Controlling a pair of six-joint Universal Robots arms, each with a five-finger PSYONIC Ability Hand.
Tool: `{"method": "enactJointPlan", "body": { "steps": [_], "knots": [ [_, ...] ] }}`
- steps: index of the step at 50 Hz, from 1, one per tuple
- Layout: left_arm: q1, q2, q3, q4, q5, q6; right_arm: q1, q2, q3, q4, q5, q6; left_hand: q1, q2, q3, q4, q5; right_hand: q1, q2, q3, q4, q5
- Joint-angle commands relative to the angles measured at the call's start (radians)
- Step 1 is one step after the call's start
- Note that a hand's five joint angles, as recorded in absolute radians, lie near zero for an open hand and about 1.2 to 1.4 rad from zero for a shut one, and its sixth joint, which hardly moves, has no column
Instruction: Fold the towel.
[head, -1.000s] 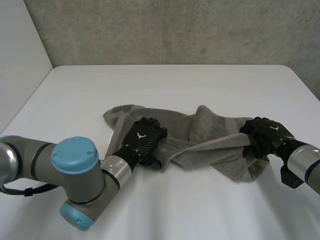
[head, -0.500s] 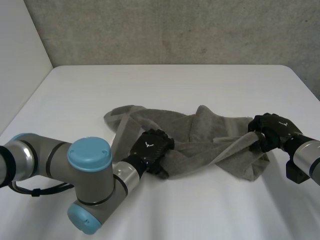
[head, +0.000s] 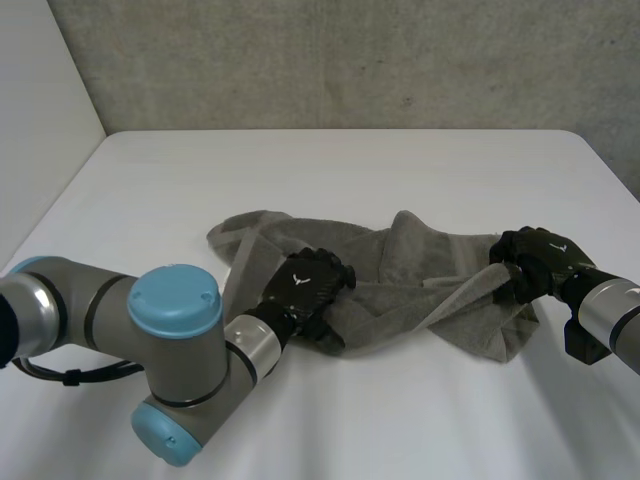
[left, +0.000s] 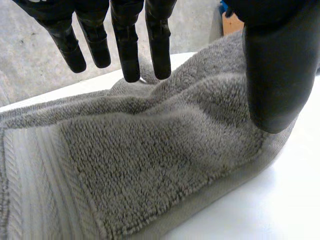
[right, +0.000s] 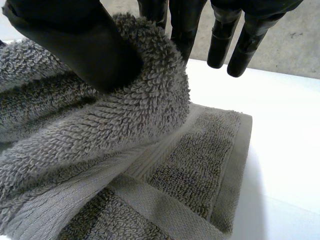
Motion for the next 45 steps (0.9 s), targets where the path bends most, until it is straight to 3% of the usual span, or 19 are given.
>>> {"method": "enactJointPlan", "body": {
  "steps": [1, 3, 5, 6, 7, 8, 9, 10, 16, 21, 25, 32, 39, 45],
  "knots": [
    [0.006, -0.057, 0.042, -0.002, -0.001, 0.049, 0.000, -0.002, 0.001, 0.001, -0.001, 0.000, -0.005, 0.002, -0.058, -0.066, 0.044, 0.057, 0.083, -0.053, -0.076, 0.066],
    [0.007, -0.067, 0.051, -0.002, -0.002, 0.069, 0.000, -0.002, 0.001, 0.001, -0.001, 0.000, 0.127, 0.134, -0.058, -0.066, 0.177, 0.057, 0.083, -0.053, -0.076, 0.066],
    [0.009, -0.087, 0.068, -0.004, -0.004, 0.104, 0.000, -0.002, 0.003, 0.002, 0.000, 0.000, 0.449, 0.456, -0.058, -0.066, 0.498, 0.057, 0.083, -0.053, -0.076, 0.066],
    [0.009, -0.087, 0.068, -0.004, -0.004, 0.104, 0.000, -0.002, 0.003, 0.002, -0.001, 0.000, 0.450, 0.457, -0.058, -0.066, 0.500, 0.057, 0.083, -0.053, -0.076, 0.066],
    [0.013, -0.093, 0.074, -0.007, -0.013, 0.121, 0.000, -0.004, 0.003, 0.002, -0.001, 0.000, 0.636, 0.643, -0.058, -0.066, 0.686, 0.057, 0.083, -0.053, -0.076, 0.066],
    [0.013, -0.093, 0.074, -0.007, -0.013, 0.121, 0.000, -0.004, 0.003, 0.002, -0.001, 0.000, 0.638, 0.645, -0.058, -0.066, 0.688, 0.057, 0.083, -0.053, -0.076, 0.066],
    [0.015, -0.093, 0.077, -0.008, -0.024, 0.133, 0.000, -0.007, 0.003, 0.004, -0.001, 0.000, 0.871, 0.878, -0.058, -0.066, 0.920, 0.057, 0.083, -0.053, -0.076, 0.066],
    [0.021, -0.088, 0.077, -0.014, -0.039, 0.139, 0.000, -0.007, 0.003, 0.004, -0.001, 0.000, 0.902, 0.909, -0.058, -0.066, 0.951, 0.057, 0.083, -0.053, -0.076, 0.066],
    [0.072, 0.015, 0.062, -0.057, -0.088, 0.136, 0.000, -0.011, 0.006, 0.007, -0.001, 0.000, 0.902, 0.909, -0.058, -0.066, 0.952, 0.057, 0.083, -0.053, -0.076, 0.066],
    [0.092, 0.250, -0.022, -0.085, -0.085, 0.115, -0.001, -0.045, 0.008, 0.015, -0.005, 0.000, 0.902, 0.909, -0.058, -0.066, 0.952, 0.057, 0.083, -0.053, -0.076, 0.066],
    [0.092, 0.343, -0.059, -0.088, -0.084, 0.083, 0.015, -0.097, 0.011, 0.042, -0.011, -0.002, 0.902, 0.909, -0.058, -0.066, 0.952, 0.057, 0.083, -0.053, -0.076, 0.066],
    [0.104, 0.525, -0.136, -0.172, 0.010, 0.043, 0.055, -0.270, -0.002, 0.182, -0.110, -0.017, 0.902, 0.909, -0.058, -0.066, 0.952, 0.057, 0.083, -0.053, -0.076, 0.066],
    [0.190, 0.502, -0.114, -0.255, 0.083, 0.055, 0.105, -0.268, -0.077, 0.188, -0.213, -0.037, 0.902, 0.909, -0.058, -0.066, 0.952, 0.057, 0.083, -0.053, -0.076, 0.066],
    [0.214, 0.262, 0.014, -0.281, 0.097, 0.177, 0.190, -0.056, -0.259, 0.205, -0.221, -0.068, 0.902, 0.909, -0.058, -0.066, 0.952, 0.057, 0.083, -0.053, -0.076, 0.066]
  ]
}}
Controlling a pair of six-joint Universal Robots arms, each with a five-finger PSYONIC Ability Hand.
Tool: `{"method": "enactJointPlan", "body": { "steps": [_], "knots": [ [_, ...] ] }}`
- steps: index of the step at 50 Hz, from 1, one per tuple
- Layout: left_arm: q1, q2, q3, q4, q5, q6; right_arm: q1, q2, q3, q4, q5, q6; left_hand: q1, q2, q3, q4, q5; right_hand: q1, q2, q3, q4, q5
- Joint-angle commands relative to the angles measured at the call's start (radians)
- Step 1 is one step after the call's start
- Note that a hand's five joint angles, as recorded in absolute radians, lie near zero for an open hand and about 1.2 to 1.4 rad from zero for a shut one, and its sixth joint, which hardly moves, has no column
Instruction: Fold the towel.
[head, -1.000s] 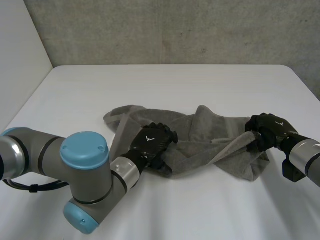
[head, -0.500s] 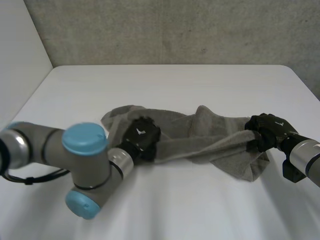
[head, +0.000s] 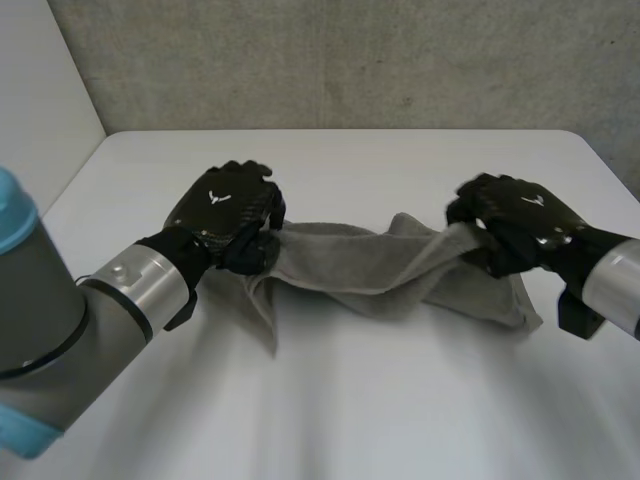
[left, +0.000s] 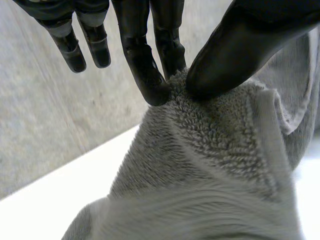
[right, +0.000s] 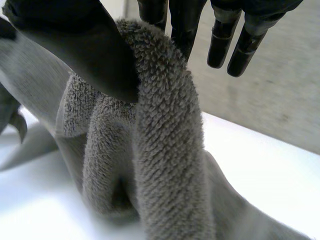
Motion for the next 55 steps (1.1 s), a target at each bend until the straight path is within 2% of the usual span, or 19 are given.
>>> {"method": "enactJointPlan", "body": {
  "steps": [1, 6, 11, 12, 13, 14, 15, 17, 18, 20, 22, 31, 33, 38, 47, 55],
  "knots": [
    [0.039, -0.271, 0.153, -0.043, 0.015, 0.156, 0.081, 0.195, -0.174, 0.011, -0.021, -0.030, 0.094, 0.046, -0.058, -0.066, 0.036, 0.055, 0.081, -0.053, -0.076, 0.059],
    [0.061, -0.434, 0.271, -0.066, 0.009, 0.257, 0.151, 0.372, -0.305, 0.047, 0.045, -0.043, 0.094, 0.046, -0.058, -0.066, 0.036, 0.055, 0.081, -0.053, -0.076, 0.059],
    [0.064, -0.536, 0.392, -0.063, -0.002, 0.277, 0.176, 0.452, -0.334, 0.035, 0.082, -0.054, 0.051, 0.002, -0.058, -0.066, -0.008, 0.055, 0.081, -0.053, -0.076, 0.059],
    [0.067, -0.560, 0.429, -0.063, -0.020, 0.279, 0.176, 0.453, -0.334, 0.034, 0.082, -0.054, -0.127, -0.175, -0.058, -0.066, -0.185, 0.055, 0.081, -0.053, -0.076, 0.059],
    [0.067, -0.560, 0.429, -0.063, -0.020, 0.279, 0.185, 0.468, -0.335, 0.025, 0.093, -0.056, -0.129, -0.177, -0.058, -0.066, -0.187, 0.055, 0.081, -0.053, -0.076, 0.059],
    [0.069, -0.579, 0.461, -0.063, -0.048, 0.279, 0.193, 0.477, -0.337, 0.013, 0.102, -0.054, -0.297, -0.346, -0.058, -0.066, -0.356, 0.055, 0.081, -0.053, -0.076, 0.059],
    [0.069, -0.579, 0.461, -0.063, -0.048, 0.279, 0.193, 0.477, -0.337, 0.013, 0.102, -0.054, -0.299, -0.347, -0.058, -0.066, -0.357, 0.055, 0.081, -0.053, -0.076, 0.059],
    [0.070, -0.591, 0.500, -0.067, -0.111, 0.285, 0.196, 0.480, -0.332, -0.002, 0.119, -0.053, -0.687, -0.736, -0.058, -0.066, -0.746, 0.055, 0.081, -0.053, -0.076, 0.059],
    [0.070, -0.591, 0.500, -0.067, -0.111, 0.285, 0.196, 0.480, -0.332, -0.002, 0.119, -0.053, -0.690, -0.738, -0.058, -0.066, -0.748, 0.055, 0.081, -0.053, -0.076, 0.059],
    [0.075, -0.579, 0.501, -0.072, -0.152, 0.286, 0.196, 0.477, -0.331, -0.002, 0.122, -0.053, -0.967, -1.016, -0.058, -0.066, -1.026, 0.055, 0.081, -0.053, -0.076, 0.059],
    [0.075, -0.561, 0.495, -0.078, -0.163, 0.285, 0.198, 0.465, -0.326, -0.002, 0.123, -0.051, -1.027, -1.075, -0.058, -0.066, -1.085, 0.055, 0.081, -0.053, -0.076, 0.059],
    [0.069, -0.372, 0.366, -0.100, -0.163, 0.257, 0.188, 0.433, -0.294, -0.002, 0.125, -0.053, -1.045, -1.093, -0.058, -0.066, -1.103, 0.055, 0.081, -0.053, -0.076, 0.059],
    [0.058, -0.267, 0.258, -0.100, -0.162, 0.210, 0.182, 0.427, -0.288, -0.002, 0.131, -0.053, -1.024, -1.073, -0.058, -0.066, -1.083, 0.055, 0.081, -0.053, -0.076, 0.059],
    [0.055, -0.186, 0.133, -0.098, -0.160, 0.138, 0.181, 0.420, -0.282, -0.002, 0.133, -0.054, -1.007, -1.055, -0.058, -0.066, -1.065, 0.055, 0.081, -0.053, -0.076, 0.059],
    [0.021, -0.192, 0.052, -0.089, -0.160, 0.075, 0.181, 0.410, -0.276, -0.002, 0.133, -0.054, -0.968, -1.017, -0.058, -0.066, -1.027, 0.055, 0.081, -0.053, -0.076, 0.059],
    [-0.002, -0.310, 0.124, -0.011, -0.165, 0.004, 0.181, 0.413, -0.263, -0.004, 0.129, -0.056, -0.916, -0.964, -0.058, -0.066, -0.974, 0.055, 0.081, -0.053, -0.076, 0.059]
  ]
}}
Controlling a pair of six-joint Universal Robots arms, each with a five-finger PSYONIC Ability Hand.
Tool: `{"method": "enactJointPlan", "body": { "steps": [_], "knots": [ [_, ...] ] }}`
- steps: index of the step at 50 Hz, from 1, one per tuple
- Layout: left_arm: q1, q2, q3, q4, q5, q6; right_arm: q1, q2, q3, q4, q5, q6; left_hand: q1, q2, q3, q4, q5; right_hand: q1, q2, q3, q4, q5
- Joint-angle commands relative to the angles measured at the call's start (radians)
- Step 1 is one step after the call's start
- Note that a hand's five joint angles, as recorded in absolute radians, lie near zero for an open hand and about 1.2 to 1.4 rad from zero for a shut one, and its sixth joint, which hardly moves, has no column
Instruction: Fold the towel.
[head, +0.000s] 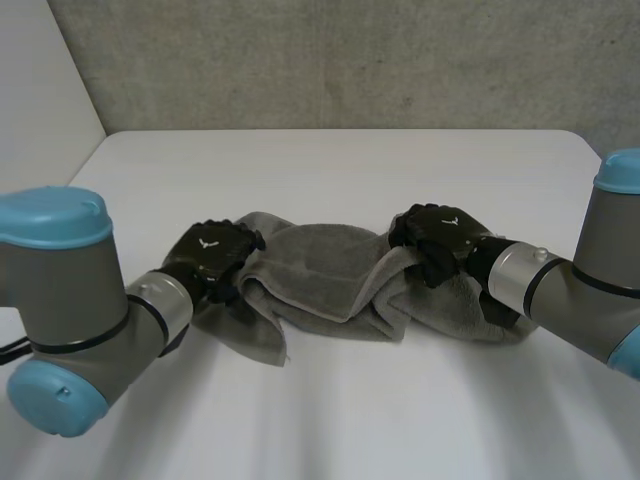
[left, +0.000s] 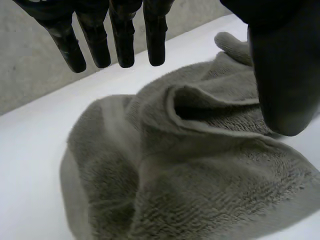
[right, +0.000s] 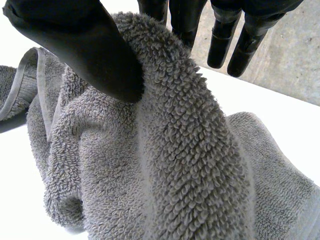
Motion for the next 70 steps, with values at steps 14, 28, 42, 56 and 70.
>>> {"method": "enactJointPlan", "body": {
  "steps": [14, 28, 42, 56, 70],
  "knots": [
    [-0.035, -0.239, 0.219, 0.069, -0.015, -0.060, 0.000, 0.005, 0.016, -0.003, -0.005, -0.001, 0.319, 0.339, -0.058, -0.066, 0.322, 0.055, 0.073, -0.053, -0.076, 0.059],
    [-0.012, -0.223, 0.181, 0.062, -0.013, -0.054, -0.023, -0.008, 0.007, -0.006, 0.123, -0.003, 0.459, 0.480, -0.058, -0.066, 0.463, 0.055, 0.073, -0.053, -0.076, 0.059],
    [0.001, -0.184, 0.170, 0.078, -0.012, 0.033, -0.053, -0.073, 0.084, -0.006, 0.112, -0.001, 1.043, 1.063, -0.058, -0.066, 1.047, 0.055, 0.073, -0.053, -0.076, 0.059],
    [0.134, 0.086, 0.041, 0.078, 0.004, 0.135, -0.056, -0.074, 0.062, 0.260, -0.031, -0.292, 1.043, 1.063, -0.058, -0.066, 1.047, -0.674, -0.657, -0.053, -0.076, -0.671],
    [0.222, 0.111, -0.074, 0.089, 0.102, 0.135, -0.162, -0.105, 0.097, 0.574, -0.040, -0.773, 1.043, 1.063, -0.058, -0.066, 1.047, -0.290, -0.272, -0.053, -0.076, -0.287]
  ]
}}
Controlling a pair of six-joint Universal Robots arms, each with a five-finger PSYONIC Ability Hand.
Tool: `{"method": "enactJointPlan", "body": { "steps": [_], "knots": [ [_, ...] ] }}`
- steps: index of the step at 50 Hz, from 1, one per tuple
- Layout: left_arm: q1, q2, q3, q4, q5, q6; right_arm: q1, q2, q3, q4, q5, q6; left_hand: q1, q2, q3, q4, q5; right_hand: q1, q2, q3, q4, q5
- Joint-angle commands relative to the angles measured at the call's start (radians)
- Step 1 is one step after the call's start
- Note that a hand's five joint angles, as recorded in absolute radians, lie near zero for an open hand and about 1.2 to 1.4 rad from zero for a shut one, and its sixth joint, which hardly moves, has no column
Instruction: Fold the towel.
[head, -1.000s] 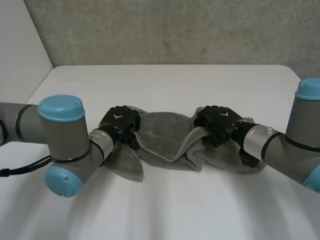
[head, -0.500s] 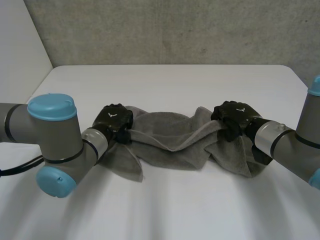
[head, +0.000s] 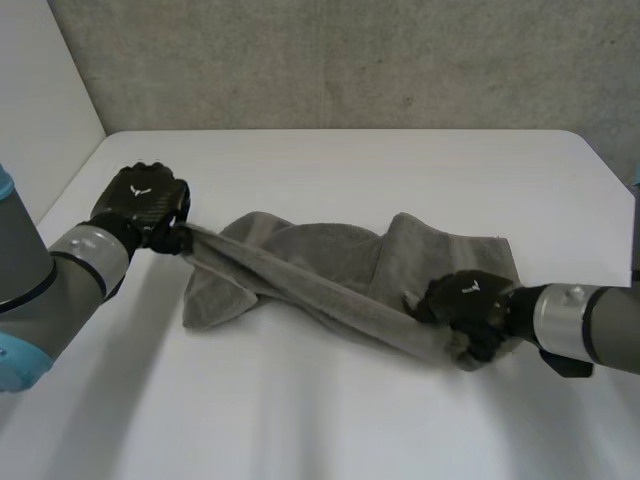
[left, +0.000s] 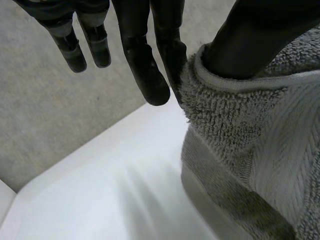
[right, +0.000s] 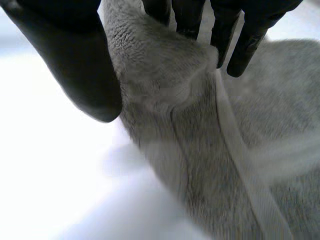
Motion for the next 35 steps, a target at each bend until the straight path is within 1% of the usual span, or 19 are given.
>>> {"method": "enactJointPlan", "body": {
  "steps": [1, 2, 3, 4, 5, 6, 7, 9, 13, 16, 20, 25, 31, 32, 33, 34, 35],
  "knots": [
    [0.020, -0.004, -0.051, 0.009, 0.044, -0.001, -0.060, -0.054, 0.027, 0.077, -0.007, -0.152, 0.080, 0.050, -0.058, -0.066, 0.046, -0.032, -0.027, -0.053, -0.076, -0.028],
    [0.020, -0.005, -0.058, 0.013, 0.044, -0.001, -0.060, -0.054, 0.027, 0.077, -0.007, -0.152, 0.080, 0.050, -0.058, -0.066, 0.046, -0.033, -0.028, -0.053, -0.076, -0.029],
    [0.021, -0.005, -0.064, 0.018, 0.046, -0.002, -0.064, -0.065, 0.023, 0.060, -0.015, -0.152, 0.080, 0.050, -0.058, -0.066, 0.046, -0.225, -0.220, -0.053, -0.076, -0.221],
    [0.022, -0.005, -0.064, 0.018, 0.046, -0.002, -0.064, -0.065, 0.023, 0.060, -0.015, -0.152, 0.080, 0.050, -0.058, -0.066, 0.046, -0.227, -0.222, -0.053, -0.076, -0.223],
    [0.022, -0.005, -0.069, 0.024, 0.046, -0.002, -0.064, -0.070, 0.021, 0.030, -0.035, -0.155, 0.080, 0.050, -0.058, -0.066, 0.046, -0.267, -0.262, -0.053, -0.076, -0.263],
    [0.022, -0.005, -0.069, 0.024, 0.046, -0.002, -0.061, -0.071, 0.024, -0.013, -0.064, -0.155, 0.080, 0.050, -0.058, -0.066, 0.046, -0.265, -0.260, -0.053, -0.076, -0.261],
    [0.020, -0.005, -0.072, 0.027, 0.046, -0.002, -0.061, -0.071, 0.024, -0.014, -0.064, -0.155, 0.080, 0.050, -0.058, -0.066, 0.046, -0.265, -0.260, -0.053, -0.076, -0.261],
    [0.017, -0.005, -0.074, 0.029, 0.046, -0.004, -0.054, -0.071, 0.038, -0.095, -0.127, -0.152, 0.080, 0.050, -0.058, -0.066, 0.046, -0.253, -0.248, -0.053, -0.076, -0.249],
    [0.006, -0.005, -0.080, 0.032, 0.046, -0.004, -0.052, -0.062, 0.040, -0.135, -0.158, -0.148, 0.080, 0.050, -0.058, -0.066, 0.046, -0.212, -0.207, -0.053, -0.076, -0.208],
    [0.003, -0.005, -0.089, 0.038, 0.046, -0.004, -0.044, -0.038, 0.040, -0.153, -0.159, -0.152, 0.080, 0.050, -0.058, -0.066, 0.046, -0.142, -0.137, -0.053, -0.076, -0.138],
    [0.002, -0.005, -0.098, 0.052, 0.046, -0.004, -0.020, -0.015, 0.041, -0.173, -0.159, -0.161, 0.080, 0.050, -0.058, -0.066, 0.046, -0.144, -0.139, -0.053, -0.076, -0.141],
    [0.002, -0.005, -0.112, 0.060, 0.046, -0.004, -0.001, -0.007, 0.043, -0.273, -0.156, -0.169, 0.080, 0.050, -0.058, -0.066, 0.046, -0.168, -0.163, -0.053, -0.076, -0.164],
    [0.002, -0.005, -0.115, 0.061, 0.046, -0.004, 0.000, -0.005, 0.029, -0.302, -0.167, -0.203, 0.080, 0.050, -0.058, -0.066, 0.046, -0.203, -0.198, -0.053, -0.076, -0.199],
    [0.002, -0.005, -0.117, 0.061, 0.047, -0.004, 0.000, -0.002, 0.024, -0.304, -0.169, -0.217, 0.080, 0.050, -0.058, -0.066, 0.046, -0.148, -0.143, -0.053, -0.076, -0.144],
    [0.002, -0.005, -0.117, 0.061, 0.047, -0.004, 0.008, 0.008, 0.018, -0.305, -0.167, -0.238, 0.080, 0.050, -0.058, -0.066, 0.046, 0.007, 0.012, -0.053, -0.076, 0.011],
    [0.002, -0.005, -0.121, 0.063, 0.047, -0.004, 0.008, 0.008, 0.018, -0.305, -0.167, -0.238, 0.080, 0.050, -0.058, -0.066, 0.046, 0.008, 0.013, -0.053, -0.076, 0.012],
    [0.002, -0.005, -0.124, 0.066, 0.047, -0.004, 0.018, 0.030, 0.006, -0.302, -0.155, -0.259, 0.080, 0.050, -0.058, -0.066, 0.046, 0.203, 0.208, -0.053, -0.076, 0.207]
  ]
}}
